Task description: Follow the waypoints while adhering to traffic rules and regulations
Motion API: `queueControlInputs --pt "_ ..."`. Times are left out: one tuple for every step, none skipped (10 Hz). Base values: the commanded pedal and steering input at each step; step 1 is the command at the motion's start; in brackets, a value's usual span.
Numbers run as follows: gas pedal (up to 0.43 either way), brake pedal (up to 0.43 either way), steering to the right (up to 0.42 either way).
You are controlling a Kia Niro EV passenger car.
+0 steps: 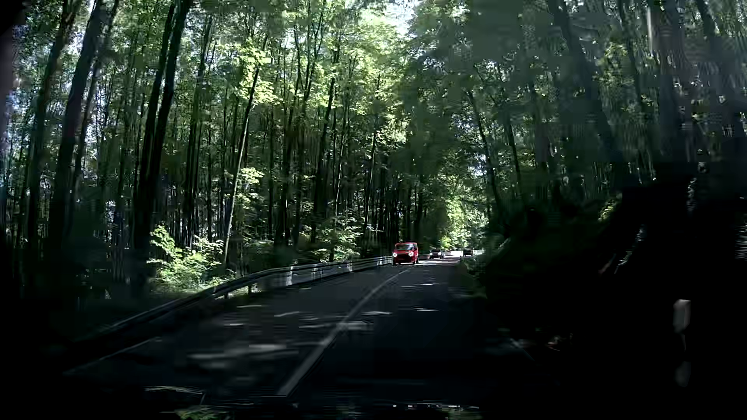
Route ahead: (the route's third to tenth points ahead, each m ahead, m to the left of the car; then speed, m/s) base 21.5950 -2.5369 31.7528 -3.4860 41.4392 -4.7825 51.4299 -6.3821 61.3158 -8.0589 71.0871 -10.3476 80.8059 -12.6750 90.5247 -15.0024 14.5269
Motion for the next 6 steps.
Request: queueControlInputs --pt "0.421 0.0 0.014" --pt "0.421 0.0 0.014" --pt "0.409 0.0 0.016" --pt "0.409 0.0 0.019" --pt "0.398 0.0 0.019" --pt "0.378 0.0 0.019"
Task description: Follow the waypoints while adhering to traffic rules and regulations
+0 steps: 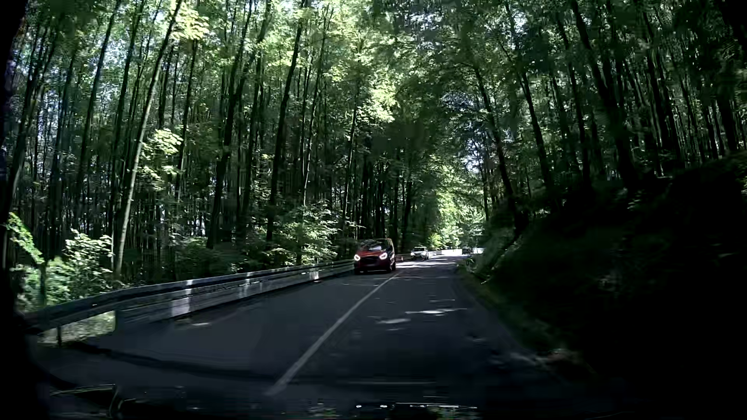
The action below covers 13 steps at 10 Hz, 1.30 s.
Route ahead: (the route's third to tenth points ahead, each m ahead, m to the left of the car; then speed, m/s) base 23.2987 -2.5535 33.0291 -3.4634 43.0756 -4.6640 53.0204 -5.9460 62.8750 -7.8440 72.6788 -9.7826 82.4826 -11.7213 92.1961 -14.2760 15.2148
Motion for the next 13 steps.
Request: queueControlInputs --pt "0.378 0.0 0.019" --pt "0.37 0.0 0.019" --pt "0.37 0.0 0.019" --pt "0.37 0.0 0.018" --pt "0.37 0.0 0.018" --pt "0.358 0.0 0.018" --pt "0.358 0.0 0.017" --pt "0.35 0.0 0.017" --pt "0.339 0.0 0.017" --pt "0.331 0.0 0.017" --pt "0.331 0.0 0.017" --pt "0.331 0.0 0.017" --pt "0.319 0.0 0.017"
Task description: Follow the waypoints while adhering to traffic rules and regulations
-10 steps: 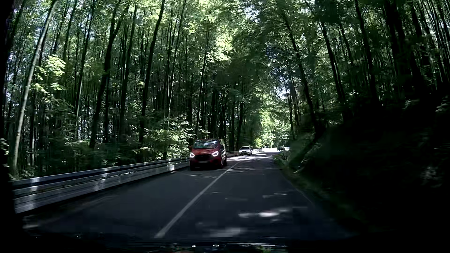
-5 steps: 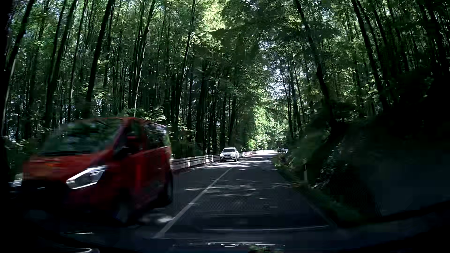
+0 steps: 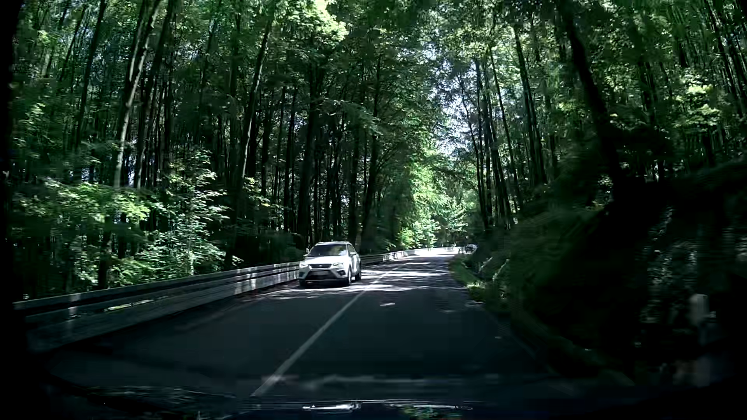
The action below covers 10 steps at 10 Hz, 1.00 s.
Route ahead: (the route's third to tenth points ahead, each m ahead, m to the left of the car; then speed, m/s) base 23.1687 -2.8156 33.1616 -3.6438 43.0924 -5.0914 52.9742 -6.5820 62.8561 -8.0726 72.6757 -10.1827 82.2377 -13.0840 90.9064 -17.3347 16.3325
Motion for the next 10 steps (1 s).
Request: queueControlInputs --pt "0.319 0.0 0.016" --pt "0.311 0.0 0.014" --pt "0.28 0.0 0.013" --pt "0.24 0.0 0.012" --pt "0.228 0.0 0.012" --pt "0.209 0.0 0.012" --pt "0.209 0.0 0.014" --pt "0.197 0.0 0.014" --pt "0.197 0.0 0.015" --pt "0.157 0.0 0.015"
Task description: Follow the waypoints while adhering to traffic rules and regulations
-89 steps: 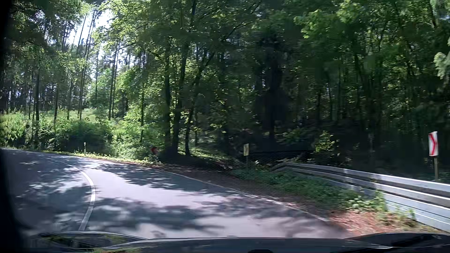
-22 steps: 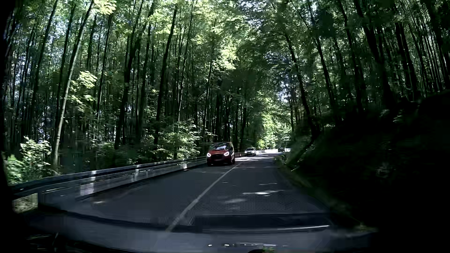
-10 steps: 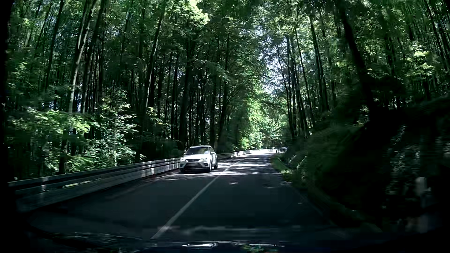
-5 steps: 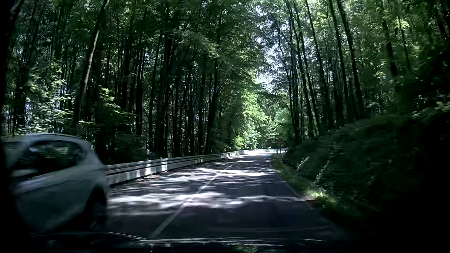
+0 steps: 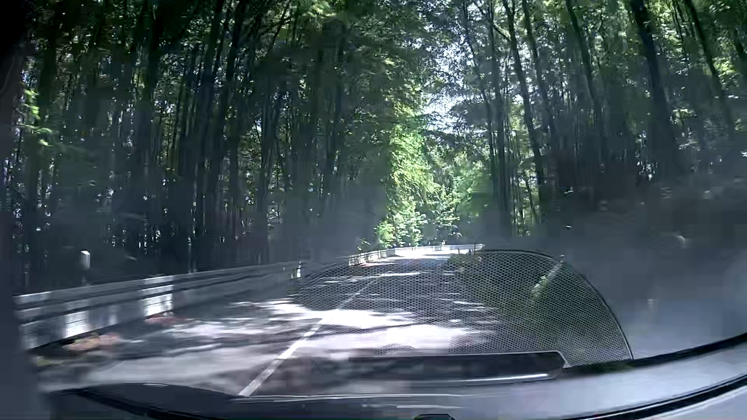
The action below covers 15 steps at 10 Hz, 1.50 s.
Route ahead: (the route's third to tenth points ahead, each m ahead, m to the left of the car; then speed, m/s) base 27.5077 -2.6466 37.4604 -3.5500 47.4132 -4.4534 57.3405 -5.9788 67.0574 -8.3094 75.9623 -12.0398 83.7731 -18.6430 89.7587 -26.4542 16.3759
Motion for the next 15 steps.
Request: queueControlInputs --pt "0.157 0.0 0.015" --pt "0.15 0.0 0.014" --pt "0.138 0.0 0.014" --pt "0.118 0.0 0.015" --pt "0.118 0.0 0.014" --pt "0.11 0.0 0.012" --pt "0.079 0.0 0.01" --pt "0.067 0.0 0.009" --pt "0.067 0.0 0.01" --pt "0.059 0.0 0.012" --pt "0.059 0.0 0.012" --pt "0.059 0.0 0.011" --pt "0.047 0.0 0.01" --pt "0.039 0.0 0.01" --pt "0.028 0.0 0.01"
